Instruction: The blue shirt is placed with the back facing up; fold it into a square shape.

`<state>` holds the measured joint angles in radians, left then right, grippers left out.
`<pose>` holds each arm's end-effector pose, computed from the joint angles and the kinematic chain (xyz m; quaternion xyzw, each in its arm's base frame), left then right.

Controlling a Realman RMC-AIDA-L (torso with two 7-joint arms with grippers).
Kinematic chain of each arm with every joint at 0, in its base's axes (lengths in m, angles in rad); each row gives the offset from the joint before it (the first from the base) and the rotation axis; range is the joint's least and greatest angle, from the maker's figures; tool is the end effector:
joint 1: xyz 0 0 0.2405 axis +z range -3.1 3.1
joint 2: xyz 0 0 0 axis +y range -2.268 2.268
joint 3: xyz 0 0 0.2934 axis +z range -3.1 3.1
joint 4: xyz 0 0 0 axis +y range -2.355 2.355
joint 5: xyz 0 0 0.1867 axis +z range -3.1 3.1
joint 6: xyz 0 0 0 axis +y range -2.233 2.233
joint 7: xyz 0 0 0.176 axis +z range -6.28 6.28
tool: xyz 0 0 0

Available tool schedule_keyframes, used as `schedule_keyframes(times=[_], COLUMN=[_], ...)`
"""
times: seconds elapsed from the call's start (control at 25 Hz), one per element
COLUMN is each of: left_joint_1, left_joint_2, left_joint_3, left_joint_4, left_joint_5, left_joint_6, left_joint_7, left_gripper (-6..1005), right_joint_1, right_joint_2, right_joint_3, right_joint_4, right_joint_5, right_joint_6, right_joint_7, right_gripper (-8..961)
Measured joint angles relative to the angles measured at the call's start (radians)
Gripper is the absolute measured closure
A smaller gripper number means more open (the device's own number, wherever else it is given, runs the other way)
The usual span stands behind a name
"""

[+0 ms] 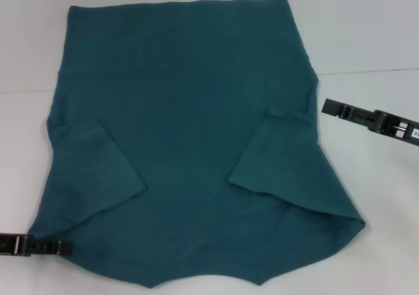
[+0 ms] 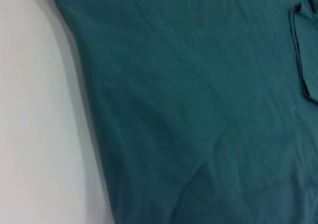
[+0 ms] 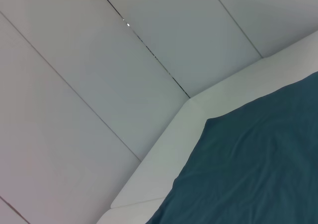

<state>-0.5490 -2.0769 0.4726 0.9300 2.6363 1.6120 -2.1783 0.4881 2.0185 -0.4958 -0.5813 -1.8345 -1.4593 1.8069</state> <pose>-0.3422 0.3258 -0.0070 -0.8104 -0.5655 -0.0327 0.1495 0.2989 0.3674 0.0152 -0.7779 0.4617 0.3763 0.2003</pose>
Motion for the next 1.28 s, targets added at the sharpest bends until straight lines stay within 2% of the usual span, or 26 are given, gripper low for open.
schedule_keyframes(times=[0.6,1.28], left_joint_1=[-0.002,0.004], left_joint_2=[0.001,-0.003], left_joint_3=[0.000,0.022], left_joint_4=[0.006,0.009], left_joint_5=[0.026,0.033], left_joint_6=[0.002,0.010], left_joint_7=[-0.083,-0.095], left_gripper=[241,247], right_joint_1=[0.000,-0.002], right_joint_2=[-0.002,-0.004], right_joint_3=[0.003,0.005], right_joint_4=[0.000,0.000], right_joint_5=[0.000,0.000], right_joint_6=[0.001,-0.004], right_joint_7=[0.000,0.000], right_gripper=[17,18])
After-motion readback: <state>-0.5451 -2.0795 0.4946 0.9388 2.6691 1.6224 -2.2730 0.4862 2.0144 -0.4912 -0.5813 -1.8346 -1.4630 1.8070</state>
